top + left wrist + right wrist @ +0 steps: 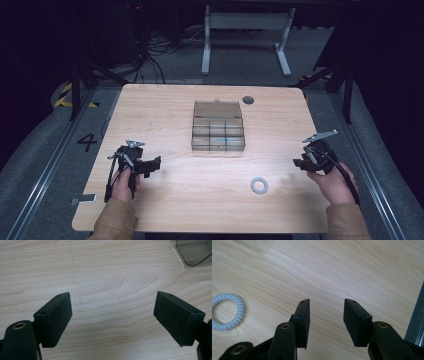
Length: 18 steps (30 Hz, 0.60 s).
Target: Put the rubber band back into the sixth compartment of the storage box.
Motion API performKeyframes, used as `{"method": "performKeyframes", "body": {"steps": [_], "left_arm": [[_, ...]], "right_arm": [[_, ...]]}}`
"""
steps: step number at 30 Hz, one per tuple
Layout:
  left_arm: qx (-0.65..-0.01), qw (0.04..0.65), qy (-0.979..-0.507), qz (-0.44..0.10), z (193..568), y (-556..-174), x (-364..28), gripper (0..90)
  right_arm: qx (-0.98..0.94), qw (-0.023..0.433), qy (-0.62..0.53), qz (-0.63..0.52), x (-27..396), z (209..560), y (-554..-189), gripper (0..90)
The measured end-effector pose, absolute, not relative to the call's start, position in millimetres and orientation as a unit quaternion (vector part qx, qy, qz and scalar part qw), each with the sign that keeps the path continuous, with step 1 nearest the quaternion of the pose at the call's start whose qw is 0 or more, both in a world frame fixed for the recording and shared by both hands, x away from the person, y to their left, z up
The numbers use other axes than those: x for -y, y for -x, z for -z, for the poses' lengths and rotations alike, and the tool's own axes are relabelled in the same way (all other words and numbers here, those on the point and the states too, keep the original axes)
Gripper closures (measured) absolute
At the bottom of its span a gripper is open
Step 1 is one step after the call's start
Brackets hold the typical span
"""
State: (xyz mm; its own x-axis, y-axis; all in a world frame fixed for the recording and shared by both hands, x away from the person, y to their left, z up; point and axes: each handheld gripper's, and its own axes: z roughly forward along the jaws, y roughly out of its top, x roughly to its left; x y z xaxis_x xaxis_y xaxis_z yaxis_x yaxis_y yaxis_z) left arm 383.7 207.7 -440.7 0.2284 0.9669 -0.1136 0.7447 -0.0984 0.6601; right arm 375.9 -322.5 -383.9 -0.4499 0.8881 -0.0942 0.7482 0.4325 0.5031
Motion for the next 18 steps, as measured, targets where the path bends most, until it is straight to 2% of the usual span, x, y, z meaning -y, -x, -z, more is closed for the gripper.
{"method": "performKeyframes", "body": {"steps": [7,18], "left_arm": [[-0.596,0.313,-0.718,-0.178,441,-383,-208,15.8],[-0.597,0.311,-0.718,-0.176,441,-383,-208,15.8]], "right_arm": [[-0.83,0.196,-0.484,-0.197,323,379,-369,52.9],[-0.828,0.184,-0.488,-0.207,326,376,-363,51.7]]}}
